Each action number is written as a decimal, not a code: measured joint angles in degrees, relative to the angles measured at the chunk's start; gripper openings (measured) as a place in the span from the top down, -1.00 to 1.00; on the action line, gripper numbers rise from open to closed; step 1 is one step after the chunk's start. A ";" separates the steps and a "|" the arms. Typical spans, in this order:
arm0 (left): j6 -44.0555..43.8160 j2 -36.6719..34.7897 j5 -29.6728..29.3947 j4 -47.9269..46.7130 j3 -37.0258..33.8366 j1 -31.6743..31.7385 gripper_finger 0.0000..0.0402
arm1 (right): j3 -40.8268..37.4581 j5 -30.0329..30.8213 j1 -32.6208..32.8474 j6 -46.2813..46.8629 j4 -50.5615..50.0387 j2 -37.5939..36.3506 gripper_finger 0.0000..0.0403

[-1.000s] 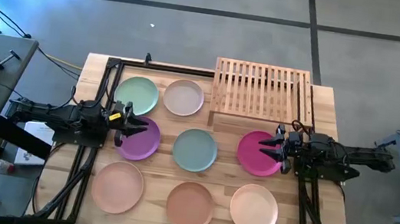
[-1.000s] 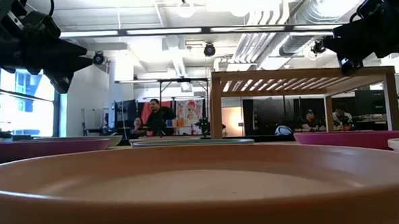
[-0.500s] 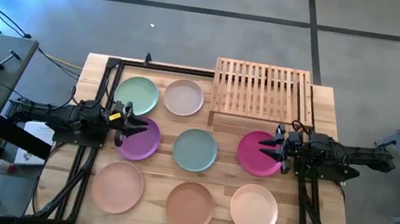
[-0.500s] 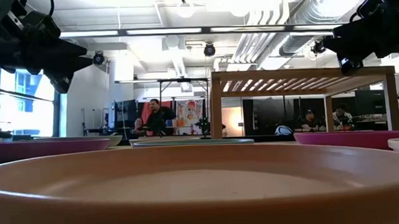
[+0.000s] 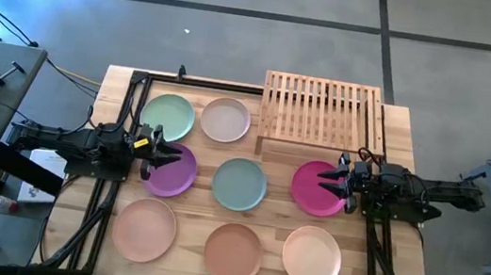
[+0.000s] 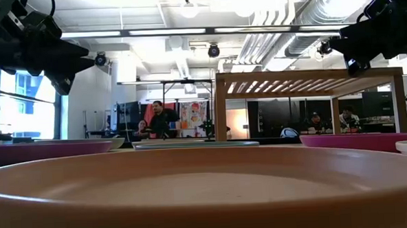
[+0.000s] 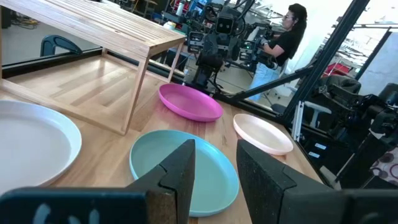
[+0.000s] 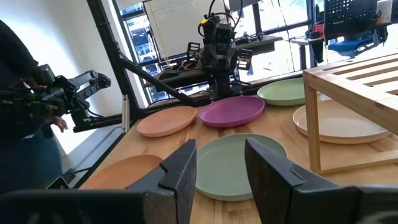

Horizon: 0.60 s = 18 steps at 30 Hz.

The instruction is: Place and stack plates onto a shelf

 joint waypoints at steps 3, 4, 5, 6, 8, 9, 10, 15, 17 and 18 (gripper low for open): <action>0.01 0.00 -0.01 0.01 0.01 0.00 0.47 | -0.02 0.00 0.00 0.00 0.00 -0.02 0.39; 0.01 0.00 0.00 0.02 0.02 0.02 0.47 | 0.00 0.00 0.02 0.00 0.00 0.00 0.39; -0.01 0.00 0.00 0.02 0.01 0.00 0.47 | -0.01 -0.01 0.00 0.00 0.00 -0.01 0.39; -0.01 0.00 0.00 0.01 0.01 -0.01 0.47 | 0.00 -0.01 0.00 0.00 -0.01 0.00 0.39; 0.00 0.00 -0.01 0.02 0.02 0.00 0.47 | -0.01 0.00 0.00 0.00 -0.01 0.00 0.39; 0.00 0.00 -0.02 0.01 0.02 0.01 0.47 | -0.01 -0.02 0.01 0.00 -0.01 0.00 0.39; 0.06 0.00 -0.08 0.01 0.01 0.01 0.47 | 0.00 -0.02 0.02 0.00 0.00 -0.02 0.39; 2.39 0.00 -1.25 0.31 0.00 0.02 0.47 | -0.01 -0.01 0.01 0.00 -0.01 0.00 0.39; 0.80 0.00 -1.33 0.35 0.02 0.00 0.47 | 0.00 -0.01 0.00 0.00 0.00 0.00 0.39; -0.36 0.00 -1.55 0.33 0.00 -0.01 0.47 | -0.02 -0.01 0.01 0.00 -0.01 -0.01 0.39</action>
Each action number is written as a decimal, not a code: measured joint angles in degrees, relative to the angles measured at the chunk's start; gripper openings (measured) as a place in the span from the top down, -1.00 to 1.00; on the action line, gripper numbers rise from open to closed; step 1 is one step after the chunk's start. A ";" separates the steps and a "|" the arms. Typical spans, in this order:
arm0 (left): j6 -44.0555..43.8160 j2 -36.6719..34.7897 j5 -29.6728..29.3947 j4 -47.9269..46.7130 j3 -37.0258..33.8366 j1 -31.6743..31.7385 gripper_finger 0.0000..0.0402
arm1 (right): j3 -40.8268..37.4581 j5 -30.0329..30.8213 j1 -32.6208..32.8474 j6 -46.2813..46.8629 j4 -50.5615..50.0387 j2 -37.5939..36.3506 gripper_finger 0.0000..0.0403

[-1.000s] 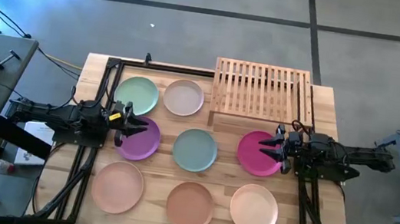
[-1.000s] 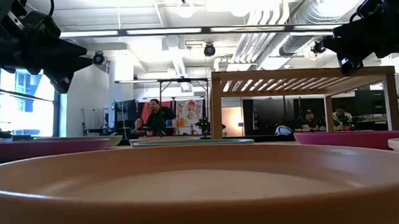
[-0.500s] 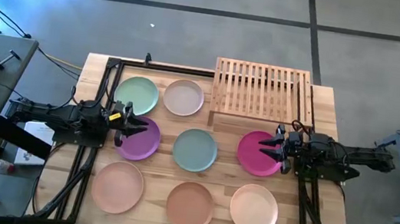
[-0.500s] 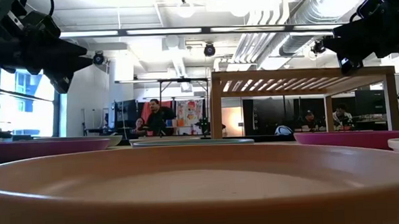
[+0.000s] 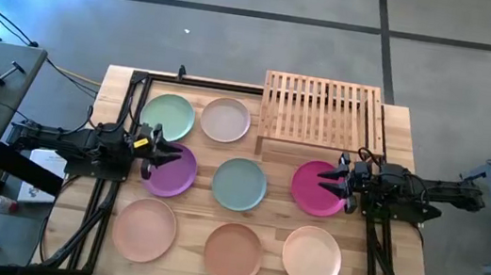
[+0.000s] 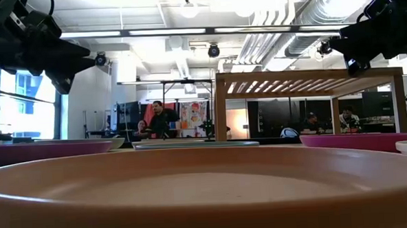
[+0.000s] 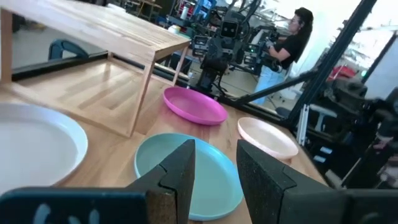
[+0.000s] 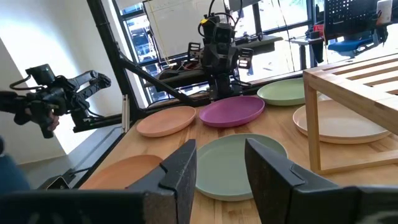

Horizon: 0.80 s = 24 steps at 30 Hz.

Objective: Place and stack plates onto a shelf
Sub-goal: Put the pink plate on the shelf

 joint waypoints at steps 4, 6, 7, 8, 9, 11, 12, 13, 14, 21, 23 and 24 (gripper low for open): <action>-3.36 0.00 -1.75 0.17 0.01 0.02 0.47 | 0.00 0.01 -0.01 0.00 0.01 -0.01 0.39; -5.52 0.00 -2.97 0.46 0.00 0.01 0.47 | 0.01 0.01 0.00 0.00 -0.01 0.01 0.39; -6.50 0.00 -3.46 0.52 0.00 0.01 0.47 | 0.00 0.01 -0.01 0.00 0.00 -0.01 0.39; -7.59 0.00 -3.77 0.52 0.02 0.02 0.47 | 0.01 0.01 -0.01 0.00 -0.01 0.01 0.39; -8.70 0.00 -3.80 0.52 0.01 0.02 0.47 | 0.00 -0.01 0.01 0.00 0.01 0.01 0.39; -11.29 0.00 -3.80 0.54 0.01 0.02 0.47 | 0.00 -0.01 0.01 0.00 0.00 0.01 0.39; -13.05 0.00 -3.80 0.54 0.00 0.02 0.47 | 0.01 0.00 -0.01 0.00 0.00 0.01 0.39; -15.11 0.00 -3.80 0.56 0.02 0.01 0.47 | 0.02 0.01 0.00 0.00 0.01 -0.01 0.39; -17.50 0.00 -3.80 0.57 0.01 0.02 0.47 | 0.02 0.00 -0.01 0.00 -0.01 0.00 0.39; -28.87 0.00 -3.83 0.61 0.02 0.02 0.47 | 0.01 0.00 -0.01 0.00 0.00 0.00 0.39; -29.29 0.00 -3.85 0.61 0.01 0.02 0.47 | 0.01 0.01 -0.01 0.00 -0.01 0.01 0.39; -29.17 0.00 -3.85 0.61 0.01 0.02 0.47 | 0.02 0.00 0.01 0.00 0.00 0.00 0.39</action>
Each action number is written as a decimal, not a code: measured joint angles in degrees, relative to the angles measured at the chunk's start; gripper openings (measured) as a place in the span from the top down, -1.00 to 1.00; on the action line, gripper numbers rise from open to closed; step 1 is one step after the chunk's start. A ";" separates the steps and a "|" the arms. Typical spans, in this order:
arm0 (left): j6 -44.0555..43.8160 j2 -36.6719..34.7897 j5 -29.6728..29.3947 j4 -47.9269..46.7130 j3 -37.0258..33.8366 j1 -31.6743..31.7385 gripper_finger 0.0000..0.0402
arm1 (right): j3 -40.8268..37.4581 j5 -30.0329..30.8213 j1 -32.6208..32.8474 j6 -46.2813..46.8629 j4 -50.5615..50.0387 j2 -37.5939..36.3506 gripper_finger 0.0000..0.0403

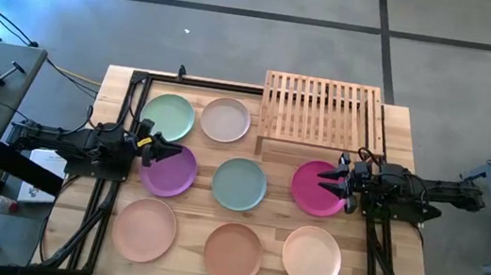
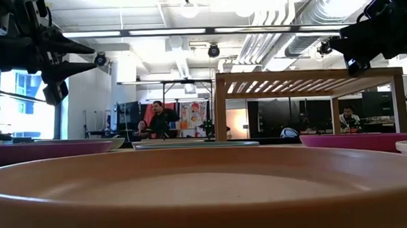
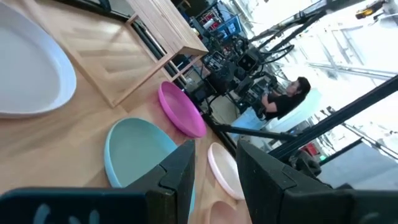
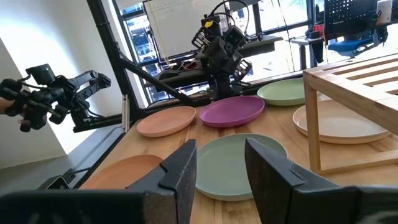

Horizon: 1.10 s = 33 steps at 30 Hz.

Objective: Place and stack plates onto a shelf
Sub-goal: Put the pink plate on the shelf

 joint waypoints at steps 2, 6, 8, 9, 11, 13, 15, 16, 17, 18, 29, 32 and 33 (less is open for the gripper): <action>0.69 0.00 -0.04 0.00 0.00 0.00 0.47 | -0.01 0.00 -0.01 0.00 0.00 0.00 0.39; 1.43 0.00 -0.07 0.02 0.01 0.00 0.47 | -0.02 0.00 -0.02 0.00 0.01 0.00 0.39; 1.62 0.00 -0.07 0.02 0.01 -0.01 0.47 | -0.02 0.00 -0.02 0.09 0.01 0.00 0.39; 2.15 0.00 -0.07 0.02 0.00 -0.02 0.47 | -0.01 -0.01 -0.01 0.60 0.03 0.00 0.39; 3.33 0.00 -0.07 0.02 -0.01 -0.02 0.47 | -0.02 0.02 -0.01 2.78 0.24 0.00 0.39; 3.99 0.00 -0.11 0.02 -0.01 0.00 0.47 | -0.02 0.03 -0.01 4.90 0.34 0.00 0.39; 3.92 0.00 -0.13 0.02 -0.01 0.00 0.47 | -0.02 0.09 0.00 6.25 0.38 0.00 0.39; 3.70 0.00 -0.13 0.02 -0.01 -0.01 0.47 | -0.02 0.11 -0.01 6.37 0.40 -0.01 0.39; 3.51 0.00 -0.16 0.02 -0.01 0.00 0.47 | -0.02 0.14 -0.02 6.45 0.45 -0.01 0.39; 3.52 0.00 -0.32 0.02 -0.01 -0.01 0.47 | -0.02 0.17 -0.02 6.47 0.48 0.00 0.39; -0.26 0.00 -4.43 0.79 0.00 -0.02 0.47 | -0.02 2.33 -0.04 7.20 5.12 0.00 0.39; -2.42 0.00 -6.30 2.29 -0.01 0.00 0.47 | -0.02 3.13 -0.04 9.87 8.43 -0.02 0.39; -2.49 0.00 -6.66 3.38 -0.01 0.00 0.47 | -0.02 3.11 -0.04 10.16 9.62 -0.02 0.39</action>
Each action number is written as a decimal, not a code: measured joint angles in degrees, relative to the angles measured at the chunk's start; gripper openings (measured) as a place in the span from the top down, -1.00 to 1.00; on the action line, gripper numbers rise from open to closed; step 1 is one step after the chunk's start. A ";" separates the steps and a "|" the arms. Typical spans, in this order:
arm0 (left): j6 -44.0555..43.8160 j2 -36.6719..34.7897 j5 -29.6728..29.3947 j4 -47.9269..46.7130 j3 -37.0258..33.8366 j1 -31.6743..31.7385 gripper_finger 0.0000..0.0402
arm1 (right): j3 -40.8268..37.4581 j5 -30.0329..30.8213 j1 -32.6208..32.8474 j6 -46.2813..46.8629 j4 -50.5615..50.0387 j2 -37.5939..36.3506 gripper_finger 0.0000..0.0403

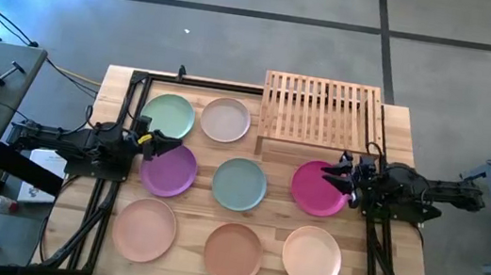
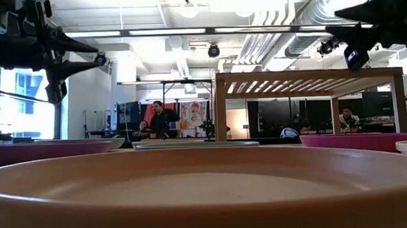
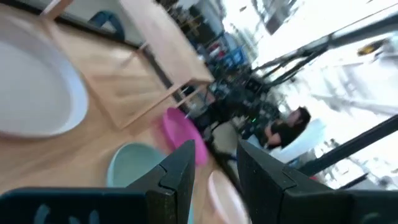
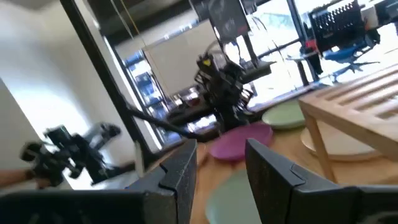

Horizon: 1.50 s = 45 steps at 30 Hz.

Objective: Place and stack plates onto a shelf
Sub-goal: Put the pink plate on the shelf

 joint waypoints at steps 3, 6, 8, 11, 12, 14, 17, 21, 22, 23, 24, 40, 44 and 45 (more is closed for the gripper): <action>1.59 0.00 -1.22 5.34 0.09 -0.01 0.47 | 0.08 0.00 0.00 0.36 3.41 0.00 0.39; 5.09 0.00 -2.31 9.08 1.92 -0.02 0.47 | 1.84 0.00 0.00 -0.68 3.82 0.05 0.39; 7.24 0.00 -3.09 9.19 3.74 -0.01 0.47 | 3.79 0.00 0.00 -2.46 4.12 0.03 0.39; 10.79 0.45 -4.80 9.01 7.01 -0.02 0.47 | 7.51 0.00 0.00 -6.16 3.39 0.73 0.39; 12.01 0.82 -5.06 9.12 8.24 -0.01 0.47 | 9.18 0.00 -0.02 -7.47 2.74 1.25 0.39; 14.64 1.82 -5.21 8.82 10.69 -0.02 0.47 | 13.17 0.05 -0.02 -9.59 0.30 2.56 0.39; 17.51 4.55 -5.21 7.64 14.79 -0.01 0.47 | 19.87 0.86 -0.02 -10.41 -7.58 5.67 0.39; 19.12 9.48 -5.21 2.98 20.82 -0.01 0.47 | 28.98 1.67 -0.02 -8.44 -17.03 11.77 0.39; 19.32 10.86 -5.21 1.22 22.28 -0.01 0.47 | 30.99 1.70 -0.02 -7.50 -18.69 13.58 0.39; 19.55 12.37 -5.19 -0.72 23.75 -0.01 0.47 | 33.20 1.68 -0.02 -6.75 -20.81 15.52 0.39; 19.77 13.87 -5.21 -2.73 25.09 0.00 0.47 | 35.32 1.58 -0.02 -6.10 -23.06 17.41 0.39; 23.33 23.04 -4.87 -13.86 33.66 0.00 0.47 | 60.14 -0.18 -0.02 10.93 -54.39 47.61 0.39; 23.13 23.04 -2.75 -16.00 33.66 -0.02 0.47 | 61.82 -0.32 0.00 14.62 -59.13 53.69 0.39; 23.12 23.04 -2.26 -16.83 33.66 -0.02 0.47 | 61.86 -0.38 0.00 15.74 -59.99 55.03 0.39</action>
